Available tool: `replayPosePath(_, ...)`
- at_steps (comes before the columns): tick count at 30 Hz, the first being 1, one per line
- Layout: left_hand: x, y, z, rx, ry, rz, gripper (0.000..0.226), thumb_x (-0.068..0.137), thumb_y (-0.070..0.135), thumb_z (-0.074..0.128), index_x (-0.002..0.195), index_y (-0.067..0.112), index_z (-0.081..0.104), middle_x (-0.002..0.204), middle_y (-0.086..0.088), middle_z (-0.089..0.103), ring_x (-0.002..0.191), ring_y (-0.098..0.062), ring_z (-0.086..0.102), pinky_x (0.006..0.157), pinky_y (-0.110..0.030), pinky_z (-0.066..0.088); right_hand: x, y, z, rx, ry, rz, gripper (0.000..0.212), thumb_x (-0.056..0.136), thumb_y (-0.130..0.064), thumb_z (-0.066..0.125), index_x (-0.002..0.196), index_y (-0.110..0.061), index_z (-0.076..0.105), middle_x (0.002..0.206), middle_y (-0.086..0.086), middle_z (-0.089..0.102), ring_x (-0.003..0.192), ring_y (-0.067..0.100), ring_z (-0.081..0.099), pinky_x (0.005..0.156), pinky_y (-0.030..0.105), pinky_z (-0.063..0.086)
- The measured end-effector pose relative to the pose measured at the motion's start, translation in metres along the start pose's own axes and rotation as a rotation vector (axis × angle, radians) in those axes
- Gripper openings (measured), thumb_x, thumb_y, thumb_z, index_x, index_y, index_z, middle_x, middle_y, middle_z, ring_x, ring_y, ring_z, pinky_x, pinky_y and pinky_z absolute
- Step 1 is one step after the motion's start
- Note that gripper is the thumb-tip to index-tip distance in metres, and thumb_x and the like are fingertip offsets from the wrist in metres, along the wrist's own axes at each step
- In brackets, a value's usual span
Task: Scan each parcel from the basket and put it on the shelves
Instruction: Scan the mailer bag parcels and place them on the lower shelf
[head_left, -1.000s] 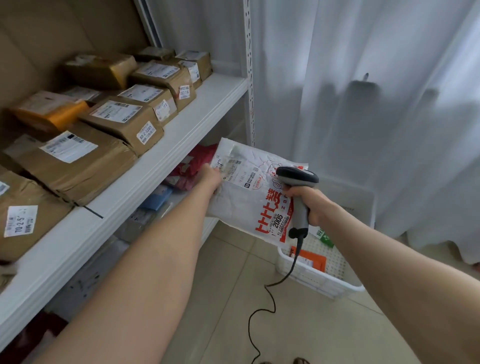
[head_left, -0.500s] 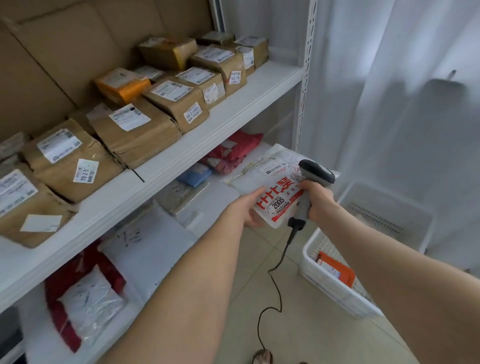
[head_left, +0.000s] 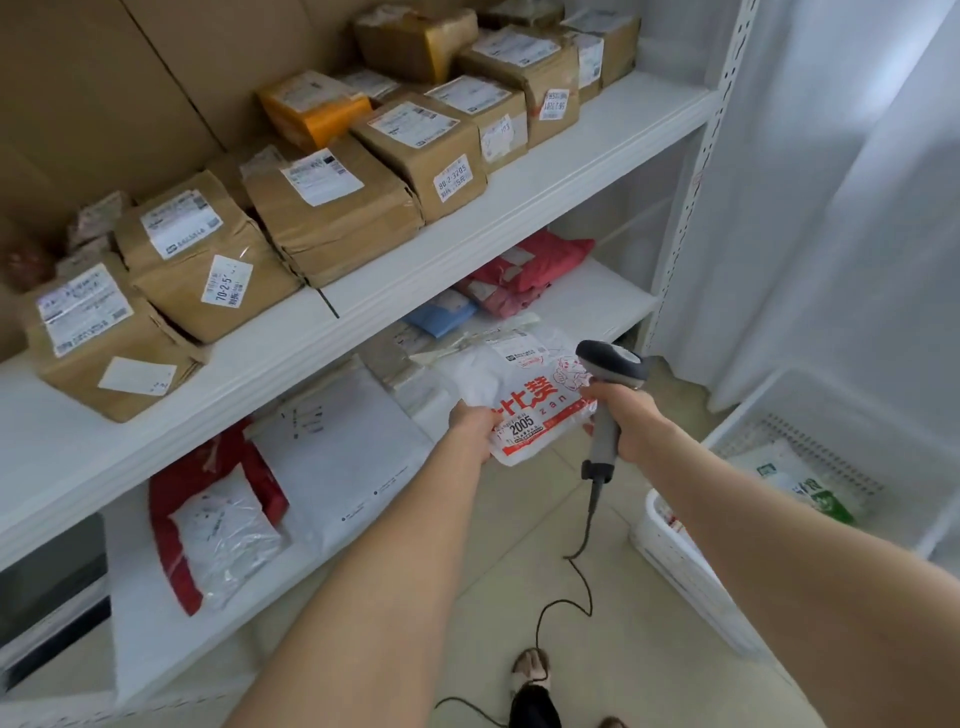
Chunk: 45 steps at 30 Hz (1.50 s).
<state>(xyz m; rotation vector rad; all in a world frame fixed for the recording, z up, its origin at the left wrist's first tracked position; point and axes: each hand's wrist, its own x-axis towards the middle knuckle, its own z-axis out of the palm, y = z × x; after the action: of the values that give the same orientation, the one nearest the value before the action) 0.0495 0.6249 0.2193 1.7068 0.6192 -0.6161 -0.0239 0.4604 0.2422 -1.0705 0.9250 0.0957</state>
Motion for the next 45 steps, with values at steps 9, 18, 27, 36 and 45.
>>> replayPosePath(9,0.106,0.01,-0.044,-0.088,0.125,-0.025,0.028,0.097,0.004,0.05,0.074,0.02,0.049,0.067,0.001,0.058,0.052,-0.012,0.057,0.032,-0.016,0.04,0.089,0.008,0.09,-0.148,-0.036,0.052,0.016,0.082,-0.005,0.07,0.091,-0.012,0.057,0.095,0.013,0.056,0.083,0.025,0.054,0.082,0.041,0.05)
replayPosePath(18,0.227,-0.017,-0.047,-0.097,0.196,-0.082,0.015,0.1,0.009,0.044,0.1,0.018,0.056,0.079,-0.004,0.063,0.067,-0.02,0.063,0.052,-0.028,0.05,0.199,0.028,0.141,-0.183,-0.071,0.14,0.016,0.082,-0.007,0.07,0.09,-0.013,0.058,0.085,0.009,0.054,0.077,0.023,0.051,0.081,0.042,0.047)
replayPosePath(27,0.319,-0.053,-0.047,-0.177,0.36,-0.139,0.024,0.101,0.01,0.04,0.119,0.012,0.055,0.093,-0.008,0.064,0.074,-0.023,0.062,0.061,-0.031,0.051,0.294,0.084,0.173,-0.27,-0.118,0.18,0.018,0.082,-0.008,0.072,0.079,-0.015,0.056,0.085,0.008,0.055,0.082,0.025,0.054,0.092,0.045,0.049)
replayPosePath(36,0.343,-0.056,-0.043,0.799,0.477,0.235,0.083,0.086,0.003,0.06,0.151,0.034,0.019,0.154,-0.011,0.016,0.139,-0.031,0.025,0.108,-0.039,0.034,0.323,0.104,0.193,-0.314,-0.164,0.214,0.018,0.08,-0.01,0.073,0.088,-0.013,0.058,0.089,0.01,0.056,0.083,0.026,0.054,0.08,0.039,0.047)
replayPosePath(45,0.349,-0.04,-0.035,1.02,0.24,0.162,0.049,0.091,0.012,0.049,0.135,0.032,0.042,0.147,-0.009,0.024,0.136,-0.03,0.025,0.109,-0.042,0.031,0.328,0.101,0.19,-0.308,-0.152,0.226,0.018,0.08,-0.012,0.073,0.084,-0.015,0.056,0.088,0.01,0.056,0.077,0.024,0.053,0.076,0.038,0.047)
